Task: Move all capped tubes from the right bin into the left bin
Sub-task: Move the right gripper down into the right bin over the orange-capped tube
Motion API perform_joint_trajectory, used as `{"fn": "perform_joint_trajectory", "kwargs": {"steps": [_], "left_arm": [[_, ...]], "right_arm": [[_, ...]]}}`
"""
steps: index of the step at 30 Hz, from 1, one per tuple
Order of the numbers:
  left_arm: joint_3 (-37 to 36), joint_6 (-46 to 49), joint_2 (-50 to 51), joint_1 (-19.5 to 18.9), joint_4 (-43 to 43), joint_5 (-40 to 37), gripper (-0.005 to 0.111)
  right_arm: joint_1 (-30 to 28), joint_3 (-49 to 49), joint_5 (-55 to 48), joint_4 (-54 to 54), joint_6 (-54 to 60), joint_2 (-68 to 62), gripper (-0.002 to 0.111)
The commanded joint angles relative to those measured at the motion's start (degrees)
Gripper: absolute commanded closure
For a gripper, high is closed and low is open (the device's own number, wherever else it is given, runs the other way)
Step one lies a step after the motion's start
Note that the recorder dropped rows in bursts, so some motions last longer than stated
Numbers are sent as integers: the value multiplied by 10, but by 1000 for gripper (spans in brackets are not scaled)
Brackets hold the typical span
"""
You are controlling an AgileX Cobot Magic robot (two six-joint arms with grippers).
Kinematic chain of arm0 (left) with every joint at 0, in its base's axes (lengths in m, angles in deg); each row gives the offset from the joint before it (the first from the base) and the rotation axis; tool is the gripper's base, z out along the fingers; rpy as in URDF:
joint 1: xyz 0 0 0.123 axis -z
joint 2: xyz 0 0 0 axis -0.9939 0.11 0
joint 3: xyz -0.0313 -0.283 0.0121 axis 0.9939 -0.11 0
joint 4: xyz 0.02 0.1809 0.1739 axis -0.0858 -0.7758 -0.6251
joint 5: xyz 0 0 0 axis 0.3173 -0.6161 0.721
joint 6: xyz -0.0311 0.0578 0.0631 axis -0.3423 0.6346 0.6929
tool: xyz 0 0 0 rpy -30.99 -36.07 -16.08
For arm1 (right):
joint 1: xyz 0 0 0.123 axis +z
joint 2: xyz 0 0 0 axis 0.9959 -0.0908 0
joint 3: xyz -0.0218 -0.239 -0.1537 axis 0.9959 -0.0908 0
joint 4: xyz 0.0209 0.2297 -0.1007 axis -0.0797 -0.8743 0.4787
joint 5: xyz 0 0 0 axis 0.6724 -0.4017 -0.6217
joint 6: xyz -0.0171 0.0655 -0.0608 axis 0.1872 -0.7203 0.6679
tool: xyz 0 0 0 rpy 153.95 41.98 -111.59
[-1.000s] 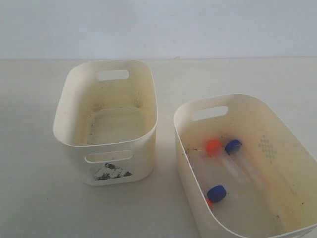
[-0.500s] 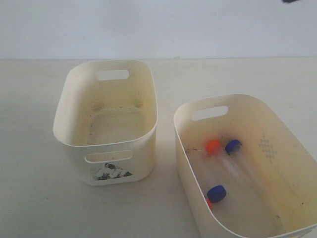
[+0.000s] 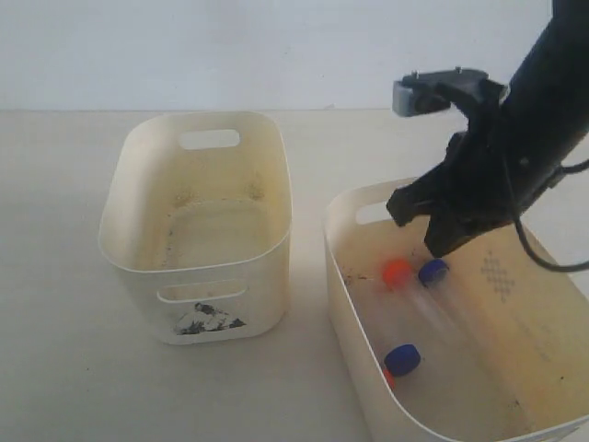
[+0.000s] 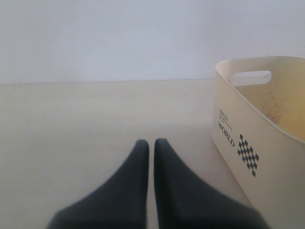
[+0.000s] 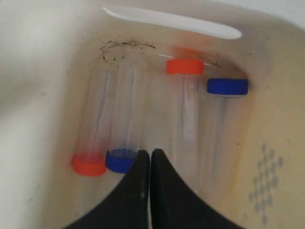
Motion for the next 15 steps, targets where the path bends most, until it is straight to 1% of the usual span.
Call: {"fn": "perform_joint_trajectory", "kwargs": {"steps": [1,7,12,15], "left_arm": [[2,-5,-2,-1,-1,3,102],[2,-5,-2,-1,-1,3,102],[2,-5,-2,-1,-1,3,102],[2,-5,-2,-1,-1,3,102]], "right_arm": [[0,-82,139,-48,16,2,109],[0,-89,194,-51,29,37,109],[3,-89,190,-64,21,91,109],[35,-89,176,-63,-5,103,109]]}}
